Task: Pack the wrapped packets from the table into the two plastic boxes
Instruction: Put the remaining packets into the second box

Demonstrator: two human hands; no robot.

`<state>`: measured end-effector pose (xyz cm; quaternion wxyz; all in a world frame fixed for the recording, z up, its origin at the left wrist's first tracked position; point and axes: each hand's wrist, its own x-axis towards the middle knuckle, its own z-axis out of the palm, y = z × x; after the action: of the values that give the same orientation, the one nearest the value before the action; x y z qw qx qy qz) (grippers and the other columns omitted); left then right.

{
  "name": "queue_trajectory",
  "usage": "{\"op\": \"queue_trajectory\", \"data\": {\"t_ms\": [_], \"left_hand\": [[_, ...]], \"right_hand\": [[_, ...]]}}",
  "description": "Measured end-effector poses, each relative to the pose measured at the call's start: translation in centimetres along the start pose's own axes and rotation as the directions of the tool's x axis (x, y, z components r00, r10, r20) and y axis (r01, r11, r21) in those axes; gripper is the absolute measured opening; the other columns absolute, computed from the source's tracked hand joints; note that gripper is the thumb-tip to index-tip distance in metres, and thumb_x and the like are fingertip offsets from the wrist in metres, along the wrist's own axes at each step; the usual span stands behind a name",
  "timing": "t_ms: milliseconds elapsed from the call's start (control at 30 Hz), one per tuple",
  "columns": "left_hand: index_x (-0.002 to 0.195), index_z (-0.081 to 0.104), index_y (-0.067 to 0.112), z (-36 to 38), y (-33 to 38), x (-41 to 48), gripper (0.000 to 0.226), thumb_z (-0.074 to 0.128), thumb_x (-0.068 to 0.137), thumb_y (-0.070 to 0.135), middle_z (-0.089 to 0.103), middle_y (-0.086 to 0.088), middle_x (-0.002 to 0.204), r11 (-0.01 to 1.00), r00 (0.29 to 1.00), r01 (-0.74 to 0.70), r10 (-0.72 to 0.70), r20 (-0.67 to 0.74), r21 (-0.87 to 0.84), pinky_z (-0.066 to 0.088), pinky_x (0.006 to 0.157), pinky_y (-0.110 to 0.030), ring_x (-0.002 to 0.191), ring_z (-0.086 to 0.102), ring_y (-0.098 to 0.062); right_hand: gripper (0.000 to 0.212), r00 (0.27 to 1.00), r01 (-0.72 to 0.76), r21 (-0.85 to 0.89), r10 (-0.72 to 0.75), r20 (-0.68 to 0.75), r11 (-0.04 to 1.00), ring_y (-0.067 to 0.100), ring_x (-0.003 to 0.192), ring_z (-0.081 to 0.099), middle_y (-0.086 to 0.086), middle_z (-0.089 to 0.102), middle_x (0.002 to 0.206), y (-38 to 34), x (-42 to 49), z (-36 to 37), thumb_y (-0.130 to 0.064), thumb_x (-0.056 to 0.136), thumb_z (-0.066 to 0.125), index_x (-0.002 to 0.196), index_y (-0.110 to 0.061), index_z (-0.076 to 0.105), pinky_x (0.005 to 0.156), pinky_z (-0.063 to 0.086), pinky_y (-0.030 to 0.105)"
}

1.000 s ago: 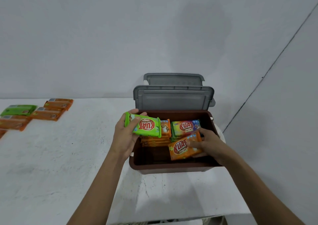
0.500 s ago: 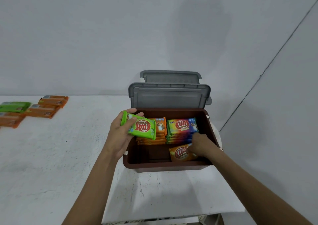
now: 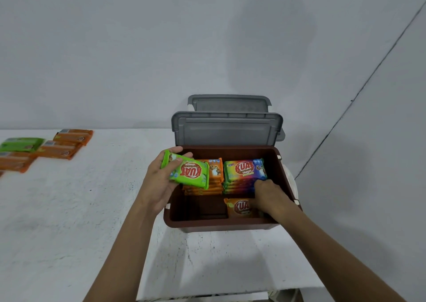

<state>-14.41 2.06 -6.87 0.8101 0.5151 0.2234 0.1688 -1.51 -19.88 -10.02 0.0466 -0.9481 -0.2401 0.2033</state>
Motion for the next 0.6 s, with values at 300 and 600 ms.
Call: {"op": "queue_trajectory", "data": {"t_ms": [300,600], "left_hand": [[0.125,0.058,0.013,0.3,0.3,0.0,0.028,0.045,0.1,0.018,0.068,-0.009,0.118,1.0,1.0,-0.009,0.009,0.019,0.011,0.059,0.081,-0.034,0.109,0.065,-0.025],[0.124,0.064,0.025,1.0,1.0,-0.3,0.032,0.043,0.099,0.028,0.065,-0.007,0.113,0.996,0.996,-0.036,0.03,0.078,0.076,0.058,0.082,-0.038,0.1,0.067,-0.023]], "right_hand": [[0.028,0.936,0.311,0.372,-0.215,-0.277,0.875,0.015,0.081,0.064,0.002,0.067,0.088,-4.6,-1.0,-4.6,-0.042,0.092,0.063,0.092,-0.013,0.062,0.07,0.051,0.028],[0.046,0.914,0.337,0.69,-0.4,-0.075,0.64,0.009,0.098,0.069,-0.002,0.071,0.11,-8.1,1.2,-4.0,-0.048,0.078,0.077,0.112,-0.02,0.063,0.087,0.057,0.033]]}}
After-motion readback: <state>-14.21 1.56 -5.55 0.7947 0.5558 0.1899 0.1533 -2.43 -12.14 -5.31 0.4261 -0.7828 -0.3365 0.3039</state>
